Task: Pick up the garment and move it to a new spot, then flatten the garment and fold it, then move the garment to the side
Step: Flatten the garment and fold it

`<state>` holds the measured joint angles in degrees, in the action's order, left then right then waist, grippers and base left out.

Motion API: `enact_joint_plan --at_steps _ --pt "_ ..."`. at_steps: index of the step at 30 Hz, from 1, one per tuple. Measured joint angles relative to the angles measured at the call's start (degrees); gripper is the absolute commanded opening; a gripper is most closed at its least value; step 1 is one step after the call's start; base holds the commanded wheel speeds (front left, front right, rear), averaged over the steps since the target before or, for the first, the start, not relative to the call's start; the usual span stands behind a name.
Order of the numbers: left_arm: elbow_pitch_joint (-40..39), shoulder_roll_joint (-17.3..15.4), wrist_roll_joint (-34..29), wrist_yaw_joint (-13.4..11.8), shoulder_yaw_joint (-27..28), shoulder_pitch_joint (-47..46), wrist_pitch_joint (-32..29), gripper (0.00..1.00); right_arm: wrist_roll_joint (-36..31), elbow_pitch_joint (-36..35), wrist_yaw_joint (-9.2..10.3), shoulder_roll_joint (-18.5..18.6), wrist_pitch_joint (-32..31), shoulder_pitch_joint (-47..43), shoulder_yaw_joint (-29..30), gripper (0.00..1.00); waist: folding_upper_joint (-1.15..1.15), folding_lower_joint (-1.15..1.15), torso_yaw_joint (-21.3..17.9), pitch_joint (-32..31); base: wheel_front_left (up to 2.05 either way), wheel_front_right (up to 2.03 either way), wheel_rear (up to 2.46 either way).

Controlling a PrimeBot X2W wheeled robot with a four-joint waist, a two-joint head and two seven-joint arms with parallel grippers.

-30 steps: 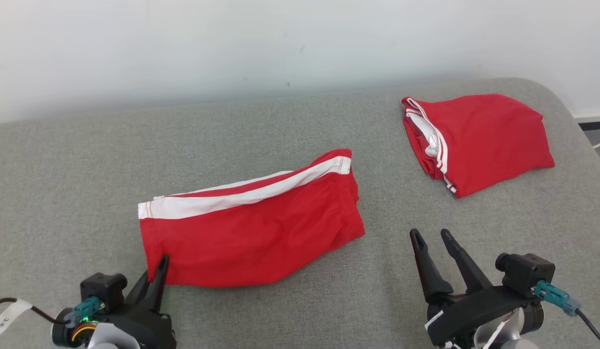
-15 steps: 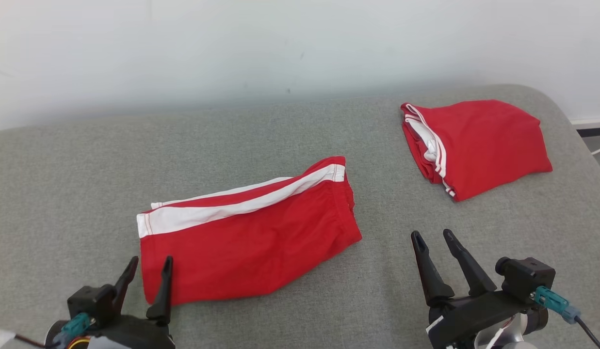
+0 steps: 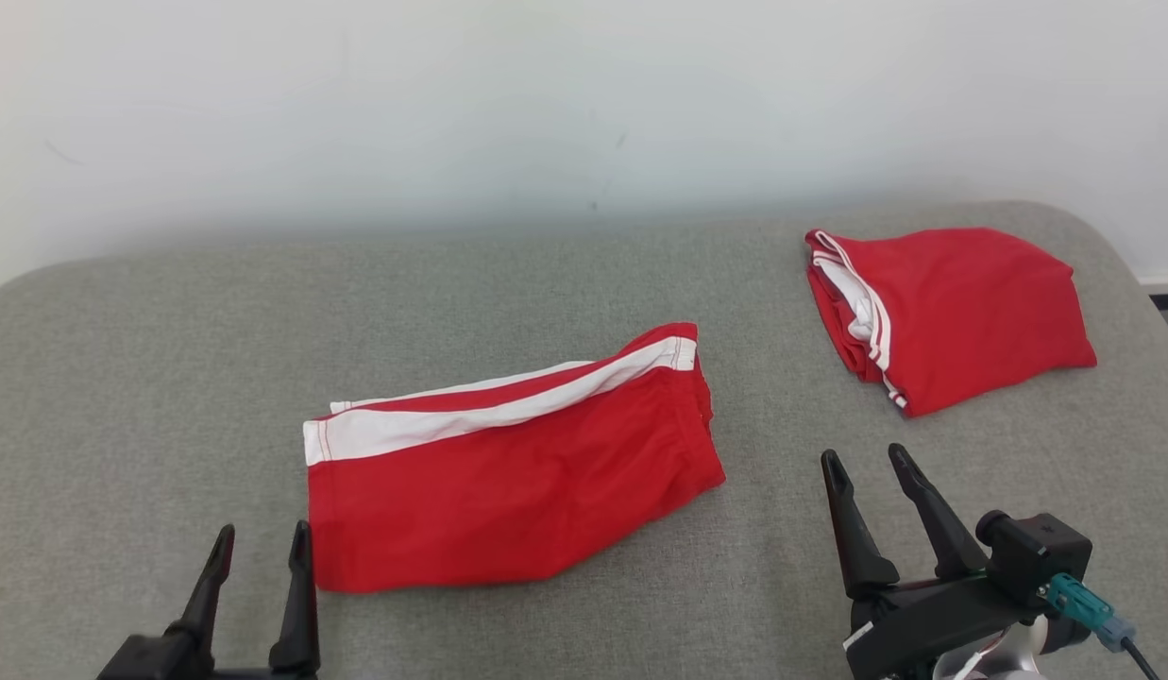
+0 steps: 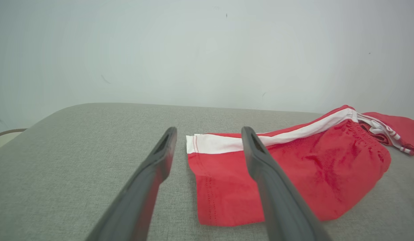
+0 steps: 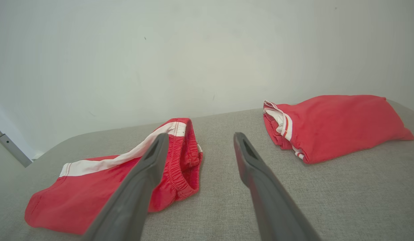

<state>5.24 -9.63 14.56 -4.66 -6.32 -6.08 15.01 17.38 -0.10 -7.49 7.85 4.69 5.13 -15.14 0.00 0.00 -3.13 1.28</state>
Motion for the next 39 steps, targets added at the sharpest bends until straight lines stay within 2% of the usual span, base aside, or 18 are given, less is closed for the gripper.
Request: enact_joint_plan --at_steps 12,21,39 --pt "-9.07 1.35 -3.92 -2.19 5.21 8.40 0.00 1.00 -3.44 0.57 0.00 -0.40 1.36 -1.99 3.54 1.00 0.00 0.00 1.60 -1.71 0.00 0.00 0.00" --pt "-8.58 0.15 -4.93 -2.61 5.42 11.02 -0.66 1.00 -4.38 0.38 0.00 -0.88 1.29 -3.32 5.00 1.00 0.00 0.00 3.09 -2.32 0.00 0.00 0.00" --pt "-8.32 0.24 -3.83 -3.35 5.91 11.72 -0.41 1.00 -4.83 0.83 0.00 -1.16 0.36 -3.62 5.06 1.00 0.00 0.01 3.43 -2.70 0.00 0.00 0.00"
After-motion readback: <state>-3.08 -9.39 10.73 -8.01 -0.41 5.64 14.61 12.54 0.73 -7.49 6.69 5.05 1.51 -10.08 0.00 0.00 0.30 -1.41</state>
